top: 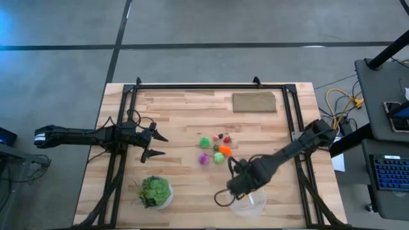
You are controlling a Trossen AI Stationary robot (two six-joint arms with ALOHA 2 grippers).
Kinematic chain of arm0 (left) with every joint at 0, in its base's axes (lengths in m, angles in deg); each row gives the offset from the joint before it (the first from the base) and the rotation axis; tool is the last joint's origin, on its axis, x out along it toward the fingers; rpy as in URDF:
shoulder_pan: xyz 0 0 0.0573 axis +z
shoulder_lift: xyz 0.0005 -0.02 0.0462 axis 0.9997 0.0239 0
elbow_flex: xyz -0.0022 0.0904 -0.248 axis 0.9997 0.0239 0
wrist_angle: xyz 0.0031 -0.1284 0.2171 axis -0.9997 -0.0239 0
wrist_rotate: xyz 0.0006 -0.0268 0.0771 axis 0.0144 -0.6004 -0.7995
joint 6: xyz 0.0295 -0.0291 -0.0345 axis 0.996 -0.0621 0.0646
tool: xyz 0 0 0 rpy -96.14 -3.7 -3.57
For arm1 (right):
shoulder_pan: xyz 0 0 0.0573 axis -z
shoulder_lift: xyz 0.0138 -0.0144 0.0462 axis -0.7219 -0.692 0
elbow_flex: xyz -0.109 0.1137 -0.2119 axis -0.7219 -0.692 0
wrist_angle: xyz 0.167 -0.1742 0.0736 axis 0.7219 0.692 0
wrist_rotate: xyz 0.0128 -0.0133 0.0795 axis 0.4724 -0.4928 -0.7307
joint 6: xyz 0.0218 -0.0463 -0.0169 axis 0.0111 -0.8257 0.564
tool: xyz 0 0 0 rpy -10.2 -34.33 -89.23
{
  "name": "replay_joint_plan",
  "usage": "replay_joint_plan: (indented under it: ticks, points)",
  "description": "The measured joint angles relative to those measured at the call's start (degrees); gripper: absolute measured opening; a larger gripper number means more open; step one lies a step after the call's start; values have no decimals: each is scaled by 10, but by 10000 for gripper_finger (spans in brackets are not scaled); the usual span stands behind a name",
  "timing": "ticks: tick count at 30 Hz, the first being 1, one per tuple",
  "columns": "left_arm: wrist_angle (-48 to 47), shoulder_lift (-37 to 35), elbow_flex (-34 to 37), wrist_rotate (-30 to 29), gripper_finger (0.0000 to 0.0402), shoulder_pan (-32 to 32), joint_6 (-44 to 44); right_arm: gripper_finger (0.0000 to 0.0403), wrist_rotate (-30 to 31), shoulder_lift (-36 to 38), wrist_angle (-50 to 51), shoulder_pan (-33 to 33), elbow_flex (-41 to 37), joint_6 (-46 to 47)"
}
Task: Pick and placing Produce into tupperware
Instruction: Put the bottom red strawberry into the transparent container, then put the green cabbage into the transparent container
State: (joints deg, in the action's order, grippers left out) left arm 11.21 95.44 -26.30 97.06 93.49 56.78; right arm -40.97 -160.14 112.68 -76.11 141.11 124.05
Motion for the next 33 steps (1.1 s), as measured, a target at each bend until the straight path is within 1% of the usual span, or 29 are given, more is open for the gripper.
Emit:
replay_joint_plan:
  ticks: [2, 4, 8, 14, 16, 19, 26, 28, 30, 33]
  points:
    - [0, 0, 0, 0, 283, 0, 0, 141, 3, -16, -4, -3, -6, 11]
    - [0, 0, 0, 0, 283, 0, 0, 141, -8, -33, -14, -2, -10, 10]
    - [0, 0, 0, 0, 283, 0, 0, 141, -32, -63, -27, -2, -10, -18]
    - [0, 0, 0, 0, 283, 0, 0, 144, 9, -81, -22, -2, -10, -6]
    - [0, 0, 0, 0, 283, 0, 0, 154, 18, -82, -13, -2, -10, -10]
    - [0, 0, 0, 0, 283, 0, 0, 180, 21, -82, 3, -2, -10, -24]
    - [0, 0, 0, 0, 283, 0, 0, 241, 11, -82, 4, -2, -6, -39]
    - [0, 0, 0, 0, 283, 0, 0, 252, 31, -75, 2, 0, 3, -46]
    - [0, 0, 0, 0, 283, 0, 0, 258, 66, -62, 2, 6, 15, -47]
    - [0, 0, 0, 0, 283, 0, 0, 260, 108, -36, 1, 34, 27, -72]
